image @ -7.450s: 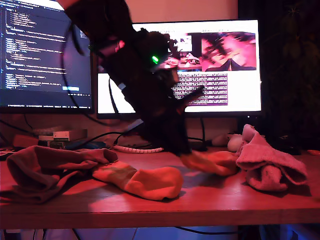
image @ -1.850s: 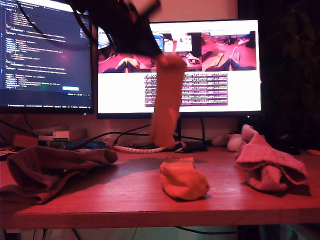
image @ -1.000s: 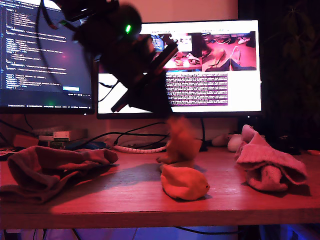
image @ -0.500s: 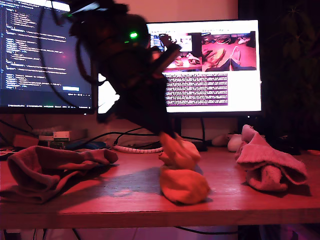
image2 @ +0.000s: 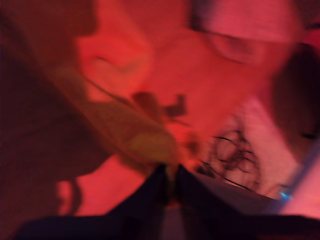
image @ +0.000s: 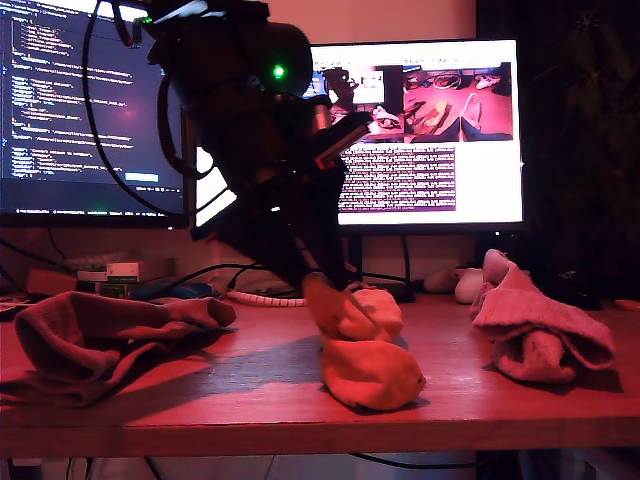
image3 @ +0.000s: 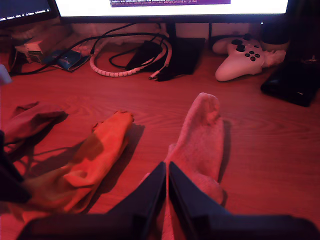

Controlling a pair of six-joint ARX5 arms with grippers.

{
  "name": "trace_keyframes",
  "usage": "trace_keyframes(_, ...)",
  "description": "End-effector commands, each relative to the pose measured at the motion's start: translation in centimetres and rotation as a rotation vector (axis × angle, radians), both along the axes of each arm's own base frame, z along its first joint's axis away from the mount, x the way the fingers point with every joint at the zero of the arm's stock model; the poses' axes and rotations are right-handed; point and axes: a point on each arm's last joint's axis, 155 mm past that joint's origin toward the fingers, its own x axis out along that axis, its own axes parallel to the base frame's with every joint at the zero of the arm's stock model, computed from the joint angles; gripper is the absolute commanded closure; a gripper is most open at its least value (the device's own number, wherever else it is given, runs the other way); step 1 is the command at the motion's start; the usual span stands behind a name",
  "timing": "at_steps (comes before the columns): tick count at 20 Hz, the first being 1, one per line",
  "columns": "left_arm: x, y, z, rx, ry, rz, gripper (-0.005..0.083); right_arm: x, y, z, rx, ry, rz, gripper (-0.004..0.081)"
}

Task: Pair up the socks based on colour and pattern, by placing them on top of one another

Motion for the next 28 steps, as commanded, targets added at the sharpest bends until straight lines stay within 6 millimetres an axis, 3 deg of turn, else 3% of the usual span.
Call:
trace_keyframes(1, -0.2, 0.2, -0.7, 0.007, 0.009, -0.026, 0.0333, 0.0, 0.2, 0.1, 0.008, -0.005, 0.009, 0.078)
trace_keyframes(10, -1.4, -0.2, 3.2, -0.106, 0.023, -0.052, 0.0343, -0.3, 1.4, 0.3, 0.028, -0.004, 0.075, 0.078)
trace_keyframes(15, -1.5, 0.0, 4.8, -0.129, -0.018, -0.067, 0.0438, 0.1, 3.0, -0.9, 0.04, 0.042, 0.141, 0.078)
trace_keyframes(17, -1.2, 0.6, 4.6, -0.106, -0.026, -0.06, 0.0579, 1.0, 3.3, -0.9, 0.043, 0.034, 0.141, 0.078)
trace_keyframes(19, 0.3, 1.6, 4.0, -0.038, -0.117, -0.07, 0.0799, 2.3, 3.7, -0.4, 0.055, 0.0, 0.136, 0.078)
trace_keyframes(23, 5.3, 3.3, 4.1, 0.088, -0.354, -0.013, 0.0793, 4.9, 3.6, -0.9, 0.028, -0.033, 0.117, 0.078)
trace_keyframes(28, 9.0, 3.2, 4.6, 0.01, -0.502, 0.03, 0.0793, 7.6, -0.4, -0.1, -0.005, -0.101, 0.006, 0.078)
